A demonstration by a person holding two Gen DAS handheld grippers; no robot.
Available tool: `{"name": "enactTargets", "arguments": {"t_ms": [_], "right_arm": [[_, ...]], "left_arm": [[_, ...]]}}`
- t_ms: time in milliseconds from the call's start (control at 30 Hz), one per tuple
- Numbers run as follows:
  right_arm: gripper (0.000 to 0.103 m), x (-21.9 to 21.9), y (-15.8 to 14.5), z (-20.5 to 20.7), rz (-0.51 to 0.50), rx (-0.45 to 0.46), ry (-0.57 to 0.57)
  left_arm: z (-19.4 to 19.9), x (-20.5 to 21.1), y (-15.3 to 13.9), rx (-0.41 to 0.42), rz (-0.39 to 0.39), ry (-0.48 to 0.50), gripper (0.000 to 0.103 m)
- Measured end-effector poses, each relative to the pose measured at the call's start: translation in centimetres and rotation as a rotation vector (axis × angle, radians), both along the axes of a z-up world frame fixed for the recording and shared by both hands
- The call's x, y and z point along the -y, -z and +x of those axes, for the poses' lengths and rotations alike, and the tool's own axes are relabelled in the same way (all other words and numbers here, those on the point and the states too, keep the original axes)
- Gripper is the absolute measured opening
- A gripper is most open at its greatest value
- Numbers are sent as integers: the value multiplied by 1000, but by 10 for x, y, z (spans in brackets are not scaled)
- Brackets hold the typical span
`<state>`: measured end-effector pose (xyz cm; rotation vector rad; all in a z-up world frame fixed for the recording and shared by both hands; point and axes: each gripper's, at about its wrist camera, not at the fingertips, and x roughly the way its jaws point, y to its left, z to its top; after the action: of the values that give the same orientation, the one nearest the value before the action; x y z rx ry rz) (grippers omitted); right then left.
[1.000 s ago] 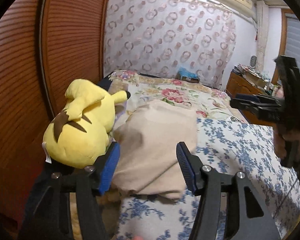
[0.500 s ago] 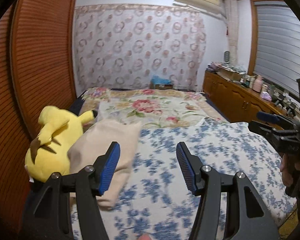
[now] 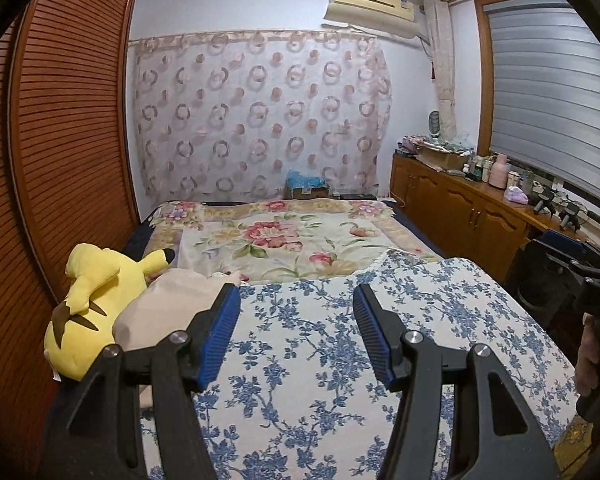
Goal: Fold small clothes
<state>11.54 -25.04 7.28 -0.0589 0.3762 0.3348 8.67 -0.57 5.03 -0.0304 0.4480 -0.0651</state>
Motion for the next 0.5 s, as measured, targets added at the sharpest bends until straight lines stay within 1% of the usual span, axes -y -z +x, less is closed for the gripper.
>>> {"name": "enactTargets", "arguments": {"t_ms": [500], "right_arm": [[87, 4, 6, -6, 7, -7, 15]], "left_arm": [[-1, 6, 0, 2, 4, 0, 58]]}}
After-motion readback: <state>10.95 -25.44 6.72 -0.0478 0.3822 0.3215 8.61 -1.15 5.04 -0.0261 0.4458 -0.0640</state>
